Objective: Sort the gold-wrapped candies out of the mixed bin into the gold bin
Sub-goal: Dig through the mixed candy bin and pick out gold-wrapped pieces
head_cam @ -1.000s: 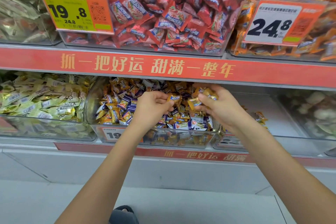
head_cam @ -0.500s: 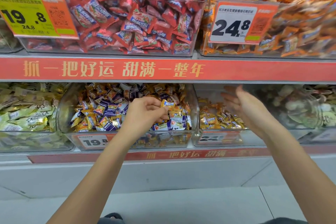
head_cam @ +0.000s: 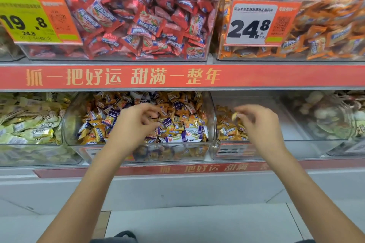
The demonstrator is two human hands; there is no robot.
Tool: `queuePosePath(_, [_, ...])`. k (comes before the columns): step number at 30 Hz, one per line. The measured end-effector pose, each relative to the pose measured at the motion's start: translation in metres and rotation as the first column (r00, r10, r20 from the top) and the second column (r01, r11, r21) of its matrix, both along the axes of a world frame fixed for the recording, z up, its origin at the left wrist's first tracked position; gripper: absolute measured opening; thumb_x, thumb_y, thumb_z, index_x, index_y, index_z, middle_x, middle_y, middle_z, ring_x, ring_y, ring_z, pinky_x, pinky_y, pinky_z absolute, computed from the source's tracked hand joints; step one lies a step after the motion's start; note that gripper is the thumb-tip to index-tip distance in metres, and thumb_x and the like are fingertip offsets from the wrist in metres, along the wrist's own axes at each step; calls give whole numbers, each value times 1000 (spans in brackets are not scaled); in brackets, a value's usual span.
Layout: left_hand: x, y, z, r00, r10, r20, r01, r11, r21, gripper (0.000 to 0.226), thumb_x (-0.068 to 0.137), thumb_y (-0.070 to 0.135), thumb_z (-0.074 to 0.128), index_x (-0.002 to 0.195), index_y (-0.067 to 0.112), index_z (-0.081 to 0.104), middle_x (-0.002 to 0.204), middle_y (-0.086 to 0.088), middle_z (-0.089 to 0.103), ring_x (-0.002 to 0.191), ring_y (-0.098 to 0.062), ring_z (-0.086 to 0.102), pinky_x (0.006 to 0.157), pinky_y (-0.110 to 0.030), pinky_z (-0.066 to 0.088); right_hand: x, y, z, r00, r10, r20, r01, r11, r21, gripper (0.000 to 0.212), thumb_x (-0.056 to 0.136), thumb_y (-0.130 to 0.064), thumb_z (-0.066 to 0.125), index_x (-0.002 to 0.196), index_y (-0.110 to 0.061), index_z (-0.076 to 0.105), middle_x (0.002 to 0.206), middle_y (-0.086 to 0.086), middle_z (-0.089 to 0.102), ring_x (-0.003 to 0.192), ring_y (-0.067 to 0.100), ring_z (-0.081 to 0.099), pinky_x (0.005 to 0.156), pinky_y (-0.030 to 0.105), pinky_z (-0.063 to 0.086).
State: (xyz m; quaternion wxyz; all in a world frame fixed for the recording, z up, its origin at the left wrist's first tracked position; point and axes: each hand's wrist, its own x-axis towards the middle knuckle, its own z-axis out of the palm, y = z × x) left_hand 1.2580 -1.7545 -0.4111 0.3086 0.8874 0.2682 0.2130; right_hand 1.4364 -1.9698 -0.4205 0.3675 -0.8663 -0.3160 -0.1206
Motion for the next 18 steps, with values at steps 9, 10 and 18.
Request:
queuePosePath(9, [-8, 15, -25, 985, -72, -156, 107, 967, 231, 13, 79, 24, 75, 93, 24, 75, 97, 6, 67, 94, -14, 59, 84, -40, 51, -38, 120, 7, 807, 552, -209, -539, 545, -643, 46, 92, 2, 55, 133, -20, 53, 125, 10, 60, 104, 26, 60, 87, 44, 52])
queuePosePath(10, [-6, 17, -27, 982, -101, -160, 140, 957, 253, 15, 79, 25, 76, 94, 24, 75, 98, 5, 68, 95, -16, 59, 85, -40, 50, -34, 130, 6, 811, 539, -228, -521, 487, -702, 45, 91, 0, 56, 133, -17, 51, 122, 11, 61, 100, 27, 61, 85, 44, 53])
queuePosePath(18, [14, 14, -34, 953, -149, -264, 218, 941, 257, 13, 87, 39, 64, 91, 30, 73, 105, 14, 66, 107, -14, 47, 96, -41, 33, -21, 126, 3, 823, 505, -262, -566, 768, -298, 20, 88, -6, 62, 106, -15, 62, 95, 3, 66, 68, -1, 56, 59, 8, 45])
